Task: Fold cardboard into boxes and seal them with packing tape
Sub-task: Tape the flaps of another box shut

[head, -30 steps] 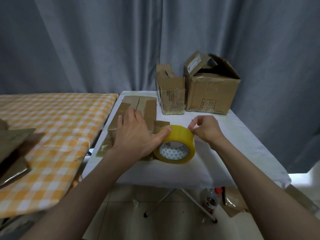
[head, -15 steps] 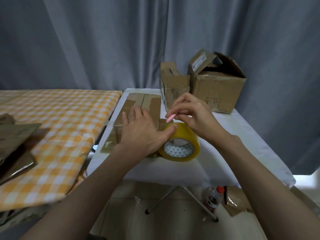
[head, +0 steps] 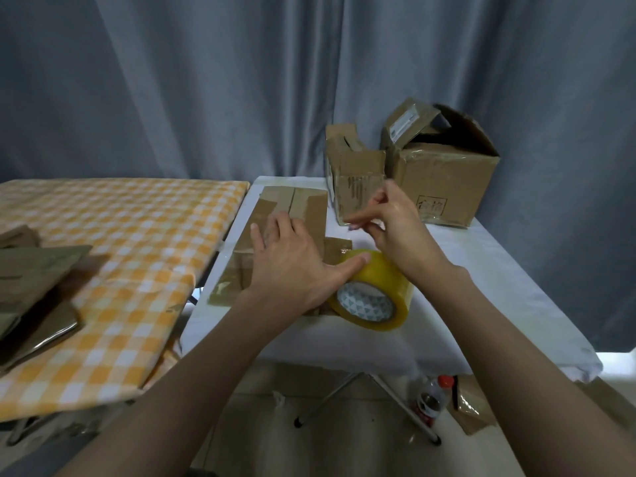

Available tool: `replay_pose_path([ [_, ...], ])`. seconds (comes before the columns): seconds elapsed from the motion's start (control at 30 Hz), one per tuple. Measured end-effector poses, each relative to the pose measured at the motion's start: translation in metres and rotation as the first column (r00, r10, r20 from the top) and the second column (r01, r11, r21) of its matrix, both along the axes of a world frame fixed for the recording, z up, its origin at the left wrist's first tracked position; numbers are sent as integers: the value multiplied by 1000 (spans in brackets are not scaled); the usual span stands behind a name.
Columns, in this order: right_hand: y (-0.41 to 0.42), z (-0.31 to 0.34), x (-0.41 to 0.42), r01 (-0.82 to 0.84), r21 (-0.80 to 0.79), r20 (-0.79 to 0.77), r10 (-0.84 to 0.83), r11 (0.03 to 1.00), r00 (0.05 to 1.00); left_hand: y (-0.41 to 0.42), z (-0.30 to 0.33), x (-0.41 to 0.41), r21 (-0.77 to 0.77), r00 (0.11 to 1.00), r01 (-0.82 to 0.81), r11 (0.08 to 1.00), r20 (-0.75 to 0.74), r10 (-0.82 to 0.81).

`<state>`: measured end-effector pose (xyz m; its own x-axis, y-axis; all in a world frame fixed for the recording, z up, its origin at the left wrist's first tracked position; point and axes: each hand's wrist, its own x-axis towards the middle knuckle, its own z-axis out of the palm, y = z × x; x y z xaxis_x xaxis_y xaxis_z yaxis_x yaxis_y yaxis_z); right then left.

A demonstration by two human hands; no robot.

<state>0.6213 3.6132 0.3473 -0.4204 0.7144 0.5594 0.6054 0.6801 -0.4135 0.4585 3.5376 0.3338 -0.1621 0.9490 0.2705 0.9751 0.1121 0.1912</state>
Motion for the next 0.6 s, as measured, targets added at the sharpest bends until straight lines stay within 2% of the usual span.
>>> replay_pose_path([
  [0.07,8,-3,10,205,-147,109,-190,968,976,0,1,1,-9,1000,-4,1000,1,4],
  [0.13,14,-8,22,358,-295,226,-299,886,927,0,2,1,-15,1000,-7,1000,3,7],
  [0.27,11,-18,37,470,-470,413,-285,747,865,-1,3,2,-22,1000,-6,1000,3,6],
  [0.3,11,-18,37,462,-480,407,-277,746,870,-1,3,2,-25,1000,-6,1000,3,6],
  [0.33,9,-16,37,423,-489,338,-281,763,898,-1,4,2,-28,1000,-6,1000,7,6],
  [0.4,4,-5,33,263,-577,89,-260,773,961,-1,5,3,-34,1000,-10,999,15,11],
  [0.43,1,2,31,162,-651,-4,-217,742,976,-1,6,4,-36,1000,-12,999,19,13],
  [0.5,-7,11,26,38,-768,-36,-102,639,994,-2,7,5,-43,999,-7,999,34,8],
  [0.6,-13,8,23,-5,-803,-19,-18,596,1000,-3,12,-1,-71,999,29,997,41,-26],
])
